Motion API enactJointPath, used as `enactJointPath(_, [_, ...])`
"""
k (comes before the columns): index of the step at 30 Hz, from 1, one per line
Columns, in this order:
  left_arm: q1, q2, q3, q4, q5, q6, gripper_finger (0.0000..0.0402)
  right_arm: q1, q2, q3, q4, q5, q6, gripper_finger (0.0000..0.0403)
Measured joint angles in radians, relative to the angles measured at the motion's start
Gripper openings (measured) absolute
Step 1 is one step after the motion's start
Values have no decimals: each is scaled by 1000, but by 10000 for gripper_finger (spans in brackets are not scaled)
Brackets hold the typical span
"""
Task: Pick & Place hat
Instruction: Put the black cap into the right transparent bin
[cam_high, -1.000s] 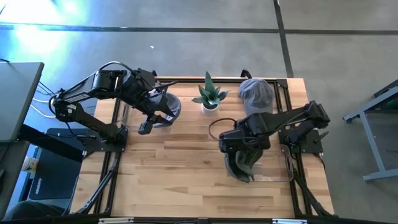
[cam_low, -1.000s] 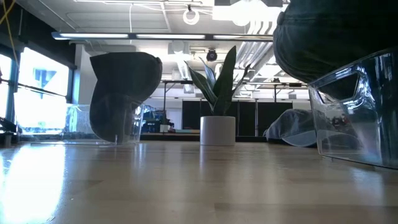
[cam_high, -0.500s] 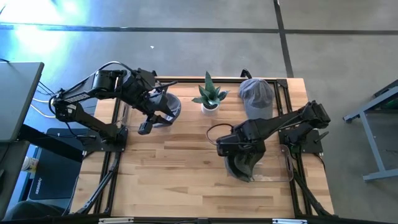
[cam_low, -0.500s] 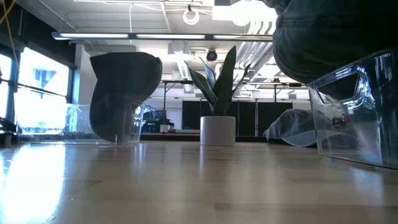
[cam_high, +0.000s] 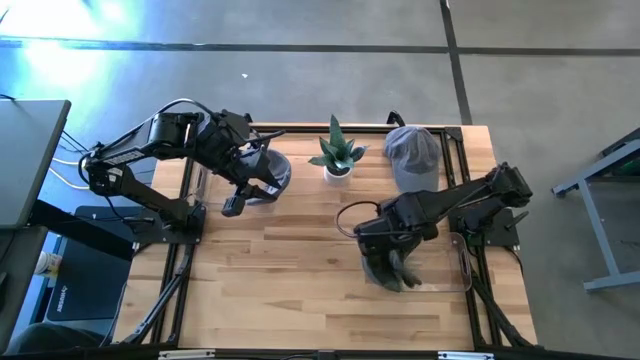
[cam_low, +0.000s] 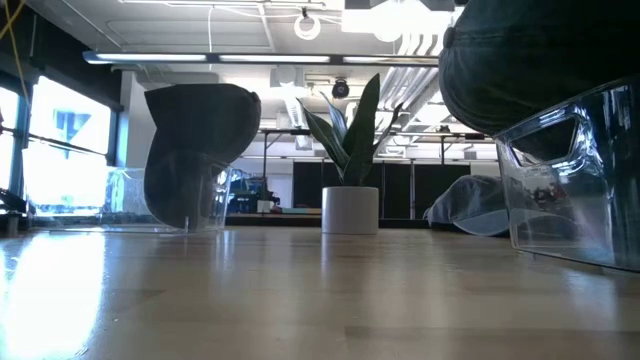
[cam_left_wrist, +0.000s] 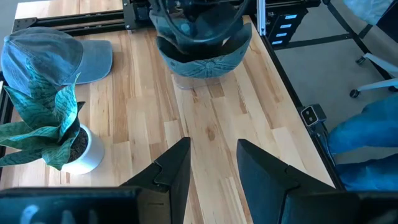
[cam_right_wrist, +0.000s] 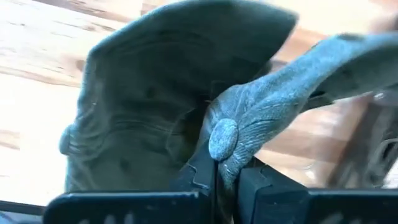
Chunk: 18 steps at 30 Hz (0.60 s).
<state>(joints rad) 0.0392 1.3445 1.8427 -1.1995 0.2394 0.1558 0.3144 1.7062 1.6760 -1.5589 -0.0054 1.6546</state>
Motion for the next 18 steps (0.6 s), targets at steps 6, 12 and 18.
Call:
enactJointPath(6, [0,0,0,0,-1,0,126,18,0,48,1,26,-131,8])
enactJointPath(12, [0,0,0,1,-4,0,126,36,0,80,-10,16,-205,6])
enactJointPath(18, [0,0,0,1,-6,0,126,54,-6,84,-13,26,-223,11])
